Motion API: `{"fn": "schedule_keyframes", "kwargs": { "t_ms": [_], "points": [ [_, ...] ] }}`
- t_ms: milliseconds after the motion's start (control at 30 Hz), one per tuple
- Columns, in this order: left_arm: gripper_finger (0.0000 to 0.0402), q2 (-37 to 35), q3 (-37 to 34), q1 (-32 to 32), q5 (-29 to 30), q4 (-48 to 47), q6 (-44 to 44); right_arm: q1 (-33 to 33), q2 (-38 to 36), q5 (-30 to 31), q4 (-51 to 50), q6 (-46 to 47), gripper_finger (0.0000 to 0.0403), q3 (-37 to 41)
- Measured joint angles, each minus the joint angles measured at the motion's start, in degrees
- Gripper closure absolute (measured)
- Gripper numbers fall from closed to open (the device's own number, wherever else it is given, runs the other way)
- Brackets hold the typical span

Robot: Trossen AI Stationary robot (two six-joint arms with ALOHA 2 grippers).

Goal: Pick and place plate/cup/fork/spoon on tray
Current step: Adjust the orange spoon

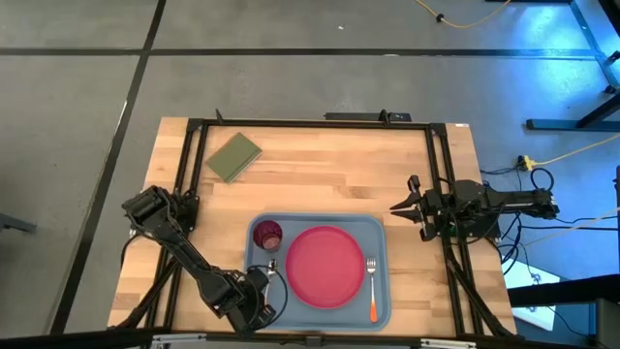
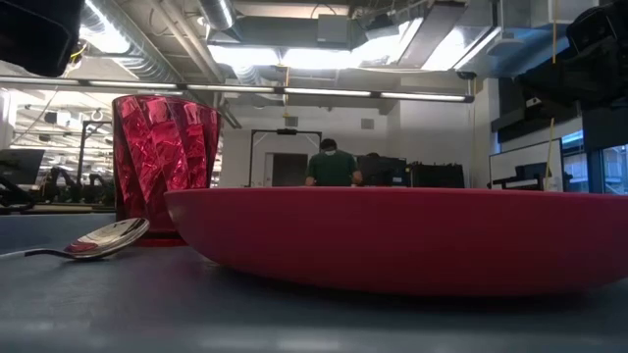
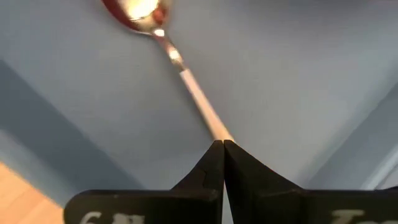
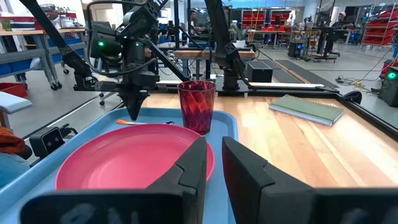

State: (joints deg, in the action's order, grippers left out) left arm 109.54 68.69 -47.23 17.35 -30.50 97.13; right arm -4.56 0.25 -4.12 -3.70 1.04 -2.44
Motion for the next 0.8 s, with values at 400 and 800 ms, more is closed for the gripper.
{"fn": "schedule_keyframes", "kwargs": {
  "t_ms": [400,800],
  "points": [
    [0.0401,1.58,0.06,0.66,-1.73,4.36,-1.3,0.0,0.0,0.0,0.0,0.0,0.0346,0.0],
    [0.0401,1.75,0.06,1.05,0.48,5.63,-3.61,0.0,-0.01,-0.02,0.0,0.0,0.0346,0.0]
  ]
}}
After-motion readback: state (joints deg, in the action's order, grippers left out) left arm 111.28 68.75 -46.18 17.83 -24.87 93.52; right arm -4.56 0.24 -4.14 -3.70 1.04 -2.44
